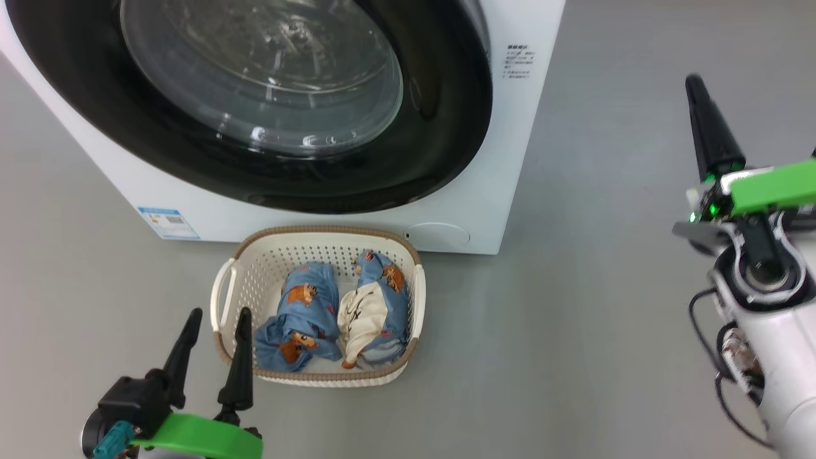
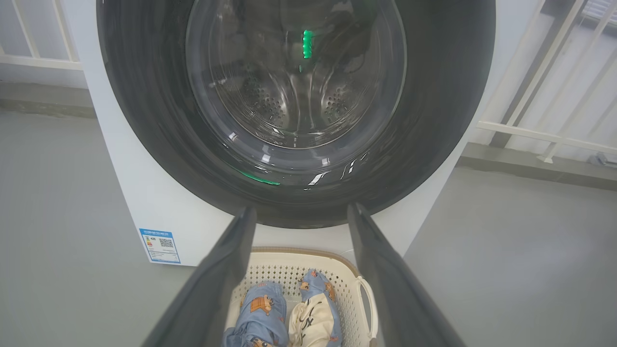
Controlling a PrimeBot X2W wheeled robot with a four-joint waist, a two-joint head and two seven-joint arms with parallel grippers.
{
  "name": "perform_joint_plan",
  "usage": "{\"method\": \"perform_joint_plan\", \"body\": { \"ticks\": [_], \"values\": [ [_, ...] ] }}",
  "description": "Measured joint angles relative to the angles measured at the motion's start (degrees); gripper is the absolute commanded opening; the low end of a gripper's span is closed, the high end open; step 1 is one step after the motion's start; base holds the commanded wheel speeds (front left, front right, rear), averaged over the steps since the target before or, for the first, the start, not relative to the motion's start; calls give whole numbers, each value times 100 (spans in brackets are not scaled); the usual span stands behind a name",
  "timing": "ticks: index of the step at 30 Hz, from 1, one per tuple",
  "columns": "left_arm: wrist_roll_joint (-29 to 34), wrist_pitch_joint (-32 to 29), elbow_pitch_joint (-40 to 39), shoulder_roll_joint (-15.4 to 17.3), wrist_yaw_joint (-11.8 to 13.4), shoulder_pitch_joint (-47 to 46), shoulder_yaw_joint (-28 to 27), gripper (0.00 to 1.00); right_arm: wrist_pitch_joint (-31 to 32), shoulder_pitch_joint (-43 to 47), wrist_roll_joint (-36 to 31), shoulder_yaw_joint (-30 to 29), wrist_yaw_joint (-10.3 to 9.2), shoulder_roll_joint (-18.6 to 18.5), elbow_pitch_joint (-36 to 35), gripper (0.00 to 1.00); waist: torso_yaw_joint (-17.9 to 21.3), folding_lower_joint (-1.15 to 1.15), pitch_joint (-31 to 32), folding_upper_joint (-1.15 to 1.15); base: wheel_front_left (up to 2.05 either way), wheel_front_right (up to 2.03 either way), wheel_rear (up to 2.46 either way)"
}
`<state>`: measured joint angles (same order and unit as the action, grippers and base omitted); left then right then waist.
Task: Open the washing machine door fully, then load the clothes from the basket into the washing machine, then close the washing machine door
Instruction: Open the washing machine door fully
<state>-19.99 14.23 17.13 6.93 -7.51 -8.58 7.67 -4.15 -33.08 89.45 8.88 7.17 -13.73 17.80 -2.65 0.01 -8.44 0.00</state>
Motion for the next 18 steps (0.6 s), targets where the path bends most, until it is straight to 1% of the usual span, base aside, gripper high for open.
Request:
{"method": "perform_joint_plan", "body": {
  "ticks": [5,9,14,18],
  "values": [
    [-64,7,0,3,0,-154,149,100,650,-553,77,109,0,-290,155,0,-98,0,-234,0,0,0,0],
    [-85,8,-3,10,0,-307,237,100,1311,-972,304,197,0,-348,193,0,-179,0,-428,0,0,0,0],
    [-105,8,-7,27,0,-409,312,100,1794,-1499,388,172,0,-389,441,0,-244,0,-666,0,0,0,0],
    [-115,8,-47,24,0,-502,366,100,2299,-1747,433,171,0,-426,588,0,-313,-1,-827,0,0,0,0]
  ]
}}
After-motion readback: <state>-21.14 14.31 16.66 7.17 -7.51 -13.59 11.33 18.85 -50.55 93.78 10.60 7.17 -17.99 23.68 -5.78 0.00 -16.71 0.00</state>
